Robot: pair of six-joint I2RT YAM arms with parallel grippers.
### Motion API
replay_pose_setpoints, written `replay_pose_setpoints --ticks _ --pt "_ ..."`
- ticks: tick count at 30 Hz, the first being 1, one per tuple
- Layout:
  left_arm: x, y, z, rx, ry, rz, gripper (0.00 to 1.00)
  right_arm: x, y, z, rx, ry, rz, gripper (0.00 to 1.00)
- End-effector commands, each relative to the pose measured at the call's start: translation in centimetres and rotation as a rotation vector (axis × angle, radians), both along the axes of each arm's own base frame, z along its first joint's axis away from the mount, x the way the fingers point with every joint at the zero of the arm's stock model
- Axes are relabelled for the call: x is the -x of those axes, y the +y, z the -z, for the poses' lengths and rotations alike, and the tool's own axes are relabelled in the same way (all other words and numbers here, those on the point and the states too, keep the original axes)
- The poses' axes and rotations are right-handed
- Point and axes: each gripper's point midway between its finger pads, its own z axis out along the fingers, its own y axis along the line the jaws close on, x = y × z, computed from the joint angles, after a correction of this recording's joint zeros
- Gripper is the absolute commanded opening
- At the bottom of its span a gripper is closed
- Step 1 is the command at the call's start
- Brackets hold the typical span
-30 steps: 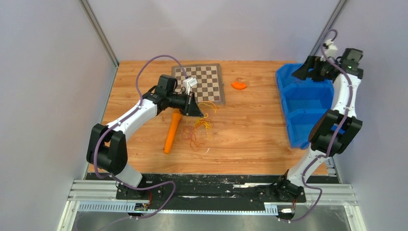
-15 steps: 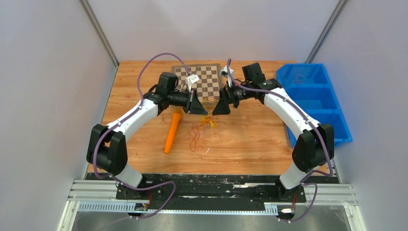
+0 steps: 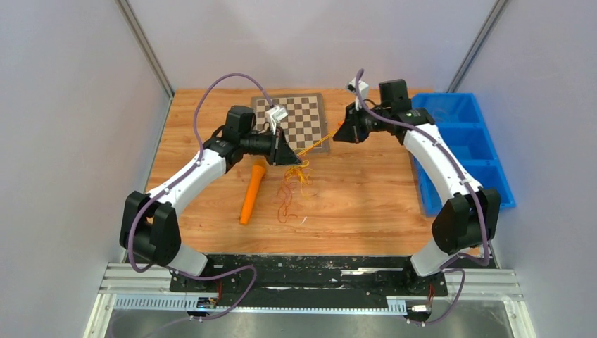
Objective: Untangle the cables
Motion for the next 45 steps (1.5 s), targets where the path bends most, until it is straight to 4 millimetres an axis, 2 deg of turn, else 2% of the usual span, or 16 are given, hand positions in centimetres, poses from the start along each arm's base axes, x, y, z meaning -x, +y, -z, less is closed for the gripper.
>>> replay_pose_setpoints --ticks 1,3,4,7,14,16,21,24,29,34,38,45 --pt "2.1 2.7 3.3 -0.084 0.085 -0.012 0.03 -5.5 -8.8 -9.2 -0.01 -0.295 0.288 0.0" --pt "2.2 3.4 4.1 -0.106 0.094 -0.025 0.02 -5.9 -11.0 -11.4 -0.028 -0.335 0.333 0.0" --pt "2.1 3.8 4.4 -0.118 0.097 -0.039 0.02 -6.3 -13.0 -12.5 -0.033 -0.358 0.376 0.0" --pt "2.0 5.0 5.7 -0.155 0.092 -0.059 0.02 -6.4 -16.1 -15.8 -0.076 -0.406 0.429 0.0" --pt "2.4 6.3 8.2 -0.232 0.098 -0.062 0.0 -5.8 -19.9 -22.9 -0.116 -0.553 0.495 0.0" --pt "2.4 6.7 8.9 -0.262 0.097 -0.071 0.0 -5.5 -21.2 -25.5 -0.14 -0.598 0.534 0.0" --pt "2.5 8.0 10.9 -0.339 0.103 -0.09 0.0 -5.5 -25.5 -30.8 -0.151 -0.734 0.633 0.0" --pt "2.9 8.6 12.1 -0.374 0.116 -0.086 0.0 -5.7 -27.5 -32.6 -0.18 -0.753 0.671 0.0" --pt "2.8 8.8 12.7 -0.389 0.119 -0.089 0.0 -6.0 -28.8 -32.8 -0.186 -0.761 0.685 0.0" --pt "2.3 8.3 11.5 -0.362 0.102 -0.091 0.0 -6.2 -30.8 -31.4 -0.174 -0.735 0.709 0.0" --pt "1.8 7.9 10.3 -0.335 0.09 -0.094 0.0 -6.4 -32.8 -29.7 -0.183 -0.678 0.724 0.0" --pt "1.3 7.2 9.1 -0.295 0.09 -0.095 0.0 -6.0 -34.4 -25.6 -0.232 -0.542 0.674 0.0"
